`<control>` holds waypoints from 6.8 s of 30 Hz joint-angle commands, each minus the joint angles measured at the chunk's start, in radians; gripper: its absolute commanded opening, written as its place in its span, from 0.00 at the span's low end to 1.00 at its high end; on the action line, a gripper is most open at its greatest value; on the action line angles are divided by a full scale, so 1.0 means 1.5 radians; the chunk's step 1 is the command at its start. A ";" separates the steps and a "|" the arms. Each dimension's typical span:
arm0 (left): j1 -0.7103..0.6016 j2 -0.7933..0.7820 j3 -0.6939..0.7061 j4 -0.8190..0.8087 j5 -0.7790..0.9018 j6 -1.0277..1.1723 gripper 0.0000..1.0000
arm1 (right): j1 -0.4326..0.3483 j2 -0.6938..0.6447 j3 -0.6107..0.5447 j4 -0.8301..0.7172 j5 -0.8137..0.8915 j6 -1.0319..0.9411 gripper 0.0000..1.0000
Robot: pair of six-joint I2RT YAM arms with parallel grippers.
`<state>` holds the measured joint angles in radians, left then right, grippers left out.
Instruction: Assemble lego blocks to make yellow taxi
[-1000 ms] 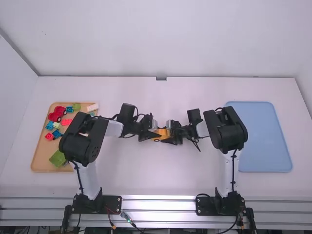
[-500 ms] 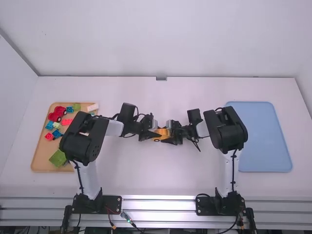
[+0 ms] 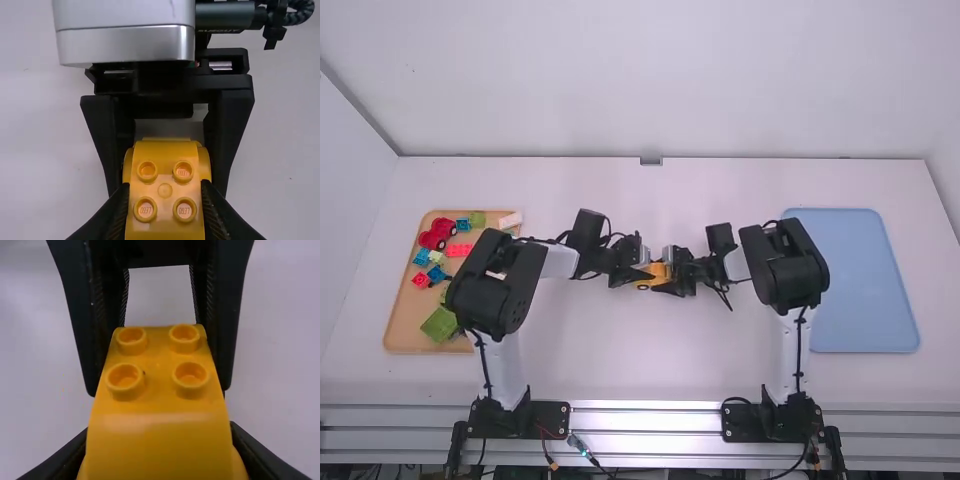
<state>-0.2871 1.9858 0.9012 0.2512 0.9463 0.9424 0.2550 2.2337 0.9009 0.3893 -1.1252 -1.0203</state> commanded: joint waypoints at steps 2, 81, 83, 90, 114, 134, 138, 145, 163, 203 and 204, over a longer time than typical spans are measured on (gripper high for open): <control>-0.022 0.018 -0.007 -0.024 -0.069 0.011 0.02 | 0.009 0.011 -0.007 -0.004 -0.003 0.009 0.50; 0.122 -0.144 0.038 -0.218 0.032 0.063 0.99 | 0.009 0.011 -0.007 -0.005 0.022 0.025 0.55; 0.163 -0.153 0.038 -0.228 0.049 0.055 0.99 | 0.009 0.010 -0.004 0.009 0.032 0.067 0.54; 0.287 -0.156 0.038 -0.171 -0.006 -0.180 0.99 | -0.008 -0.066 0.017 -0.049 0.054 0.118 0.50; 0.314 -0.156 0.037 -0.033 -0.314 -0.528 0.99 | -0.509 -0.433 0.042 -0.378 0.507 0.370 0.48; 0.307 -0.156 0.037 -0.072 -0.365 -0.541 0.99 | -0.548 -0.253 0.052 -0.301 0.681 0.473 0.80; 0.301 -0.163 0.037 -0.081 -0.365 -0.543 0.99 | -0.532 -0.283 0.082 -0.377 0.725 0.473 0.99; 0.260 -0.236 0.037 -0.112 -0.454 -0.543 0.99 | -0.462 -0.365 0.134 -0.492 0.786 0.477 0.99; 0.143 -0.563 0.037 -0.181 -0.554 -0.490 0.99 | -0.217 -0.661 0.177 -0.561 0.838 0.558 0.99; 0.191 -1.029 -0.400 -0.167 -0.631 -0.628 0.33 | -0.170 -1.165 -0.257 -0.260 0.750 0.680 0.34; 0.191 -1.033 -0.404 -0.167 -0.631 -0.628 0.33 | -0.170 -1.169 -0.261 -0.260 0.750 0.680 0.33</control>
<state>-0.0006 0.4667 0.3210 -0.0036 0.0025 0.0059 -0.0002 0.5091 0.5396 -0.0032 0.0010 -0.0067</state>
